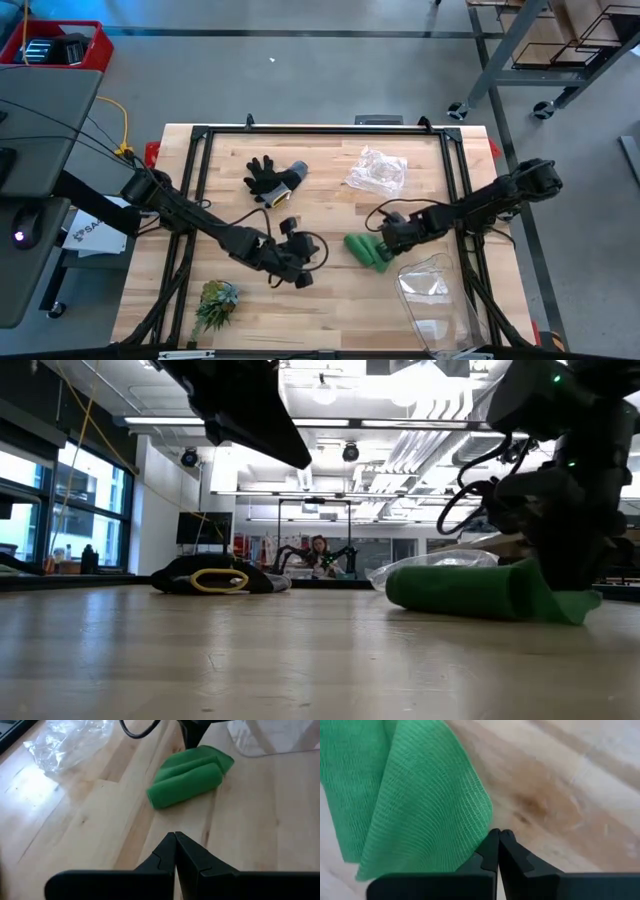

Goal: Roll bandage
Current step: Roll the green bandage

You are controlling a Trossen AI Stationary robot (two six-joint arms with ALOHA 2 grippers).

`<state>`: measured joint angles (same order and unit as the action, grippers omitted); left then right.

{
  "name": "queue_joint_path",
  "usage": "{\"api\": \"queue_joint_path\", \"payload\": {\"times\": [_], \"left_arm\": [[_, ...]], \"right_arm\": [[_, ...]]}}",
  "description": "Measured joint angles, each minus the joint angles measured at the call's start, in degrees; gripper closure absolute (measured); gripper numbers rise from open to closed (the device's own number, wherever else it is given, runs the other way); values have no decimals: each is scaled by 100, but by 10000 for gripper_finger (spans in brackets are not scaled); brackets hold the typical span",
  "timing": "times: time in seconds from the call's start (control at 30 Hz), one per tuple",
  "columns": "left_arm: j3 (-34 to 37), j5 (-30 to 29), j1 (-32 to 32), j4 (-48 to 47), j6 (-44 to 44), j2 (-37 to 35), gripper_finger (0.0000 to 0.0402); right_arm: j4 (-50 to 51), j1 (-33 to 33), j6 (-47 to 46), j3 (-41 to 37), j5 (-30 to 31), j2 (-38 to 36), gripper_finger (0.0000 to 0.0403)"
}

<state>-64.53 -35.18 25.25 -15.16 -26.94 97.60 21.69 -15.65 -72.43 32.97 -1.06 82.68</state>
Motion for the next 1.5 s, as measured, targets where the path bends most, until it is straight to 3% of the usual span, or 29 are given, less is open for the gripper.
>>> {"api": "queue_joint_path", "payload": {"times": [0.23, 0.53, 0.63, 0.7, 0.87, 1.13, 1.3, 1.5], "left_arm": [[-2, 196, -251, 361, -56, 19, 402], [-113, 1388, -1144, 1195, -1146, 664, 401], [-616, 2271, -1357, 1204, -1442, 1248, 402], [-1043, 2457, -1301, 1216, -1225, 1519, 402], [-2220, 2428, -1045, 1359, -784, 2055, 402], [-3915, 2790, -925, 320, -2555, 3250, 402], [-4234, 2162, -692, -682, -2885, 3535, 402], [-4256, 1787, -676, -805, -3605, 3735, 402]], "right_arm": [[285, 110, -82, -15, 9, -219, 403], [1473, 1004, 580, -28, 267, -1039, 403], [1702, 1213, 854, -26, 227, -1387, 403], [1905, 1310, 992, -22, 204, -1655, 403], [2712, 1548, 1234, -15, 222, -2222, 403], [3515, 1882, 1267, -15, 454, -2916, 403], [3543, 1992, 1205, -13, 646, -3195, 403], [3513, 2095, 1081, -11, 800, -3331, 403]]}}
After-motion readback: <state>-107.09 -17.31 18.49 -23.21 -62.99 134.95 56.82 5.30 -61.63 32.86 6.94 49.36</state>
